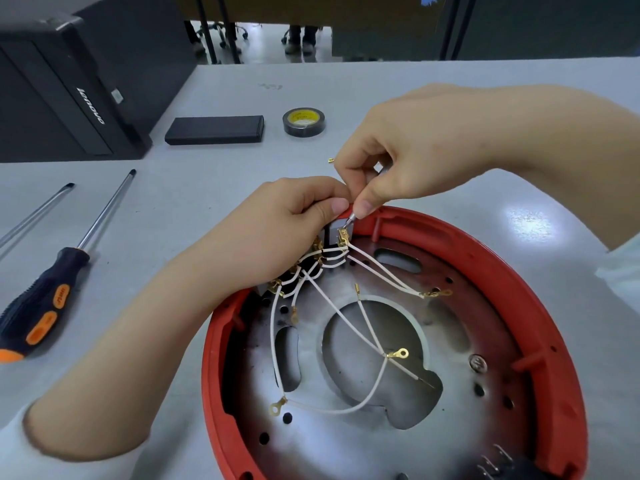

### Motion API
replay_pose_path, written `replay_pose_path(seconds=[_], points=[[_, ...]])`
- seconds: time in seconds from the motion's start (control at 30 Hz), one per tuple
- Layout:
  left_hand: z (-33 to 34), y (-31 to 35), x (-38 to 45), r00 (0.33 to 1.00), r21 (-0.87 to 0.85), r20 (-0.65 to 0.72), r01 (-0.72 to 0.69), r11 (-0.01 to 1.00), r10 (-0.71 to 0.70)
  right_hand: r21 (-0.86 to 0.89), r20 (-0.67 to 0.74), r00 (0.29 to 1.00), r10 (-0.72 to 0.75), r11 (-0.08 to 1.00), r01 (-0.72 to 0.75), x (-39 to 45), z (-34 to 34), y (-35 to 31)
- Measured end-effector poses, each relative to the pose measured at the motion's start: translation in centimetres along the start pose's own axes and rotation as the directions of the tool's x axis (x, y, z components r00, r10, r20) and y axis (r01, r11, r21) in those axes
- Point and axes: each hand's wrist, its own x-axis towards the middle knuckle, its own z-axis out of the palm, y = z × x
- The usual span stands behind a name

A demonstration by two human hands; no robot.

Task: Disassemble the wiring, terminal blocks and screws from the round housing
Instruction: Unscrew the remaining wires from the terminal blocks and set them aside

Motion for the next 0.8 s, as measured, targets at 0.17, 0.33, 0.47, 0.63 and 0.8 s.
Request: replay_pose_path(seconds=[0.17,0.33,0.47,0.63,0.8], points=[[-0.1,0.0,0.0,1.0,0.014,-0.004,-0.001,1.0,0.001,-0.023,-0.025,0.999,0.037,0.999,-0.038,-0.4,-0.1,-0.3],[0.0,-0.1,-0.2,1.0,-0.09,0.028,0.011,0.996,-0.008,-0.133,-0.187,0.982,0.02,0.99,-0.046,-1.3,0.9,-0.8],[0.0,-0.2,-0.4,0.998,-0.2,0.06,-0.022,0.979,0.035,-0.159,-0.366,0.931,0.002,0.985,-0.065,-2.0,1.3,-1.4],[0.0,-0.2,-0.5,0.996,-0.143,0.049,-0.067,0.987,0.075,-0.169,-0.49,0.872,0.027,0.978,-0.125,-2.4,1.6,-1.8],[-0.1,-0.2,-0.4,0.997,-0.095,0.047,-0.064,0.993,0.068,0.533,-0.47,0.825,0.314,0.846,-0.018,-2.4,2.5,-1.8]])
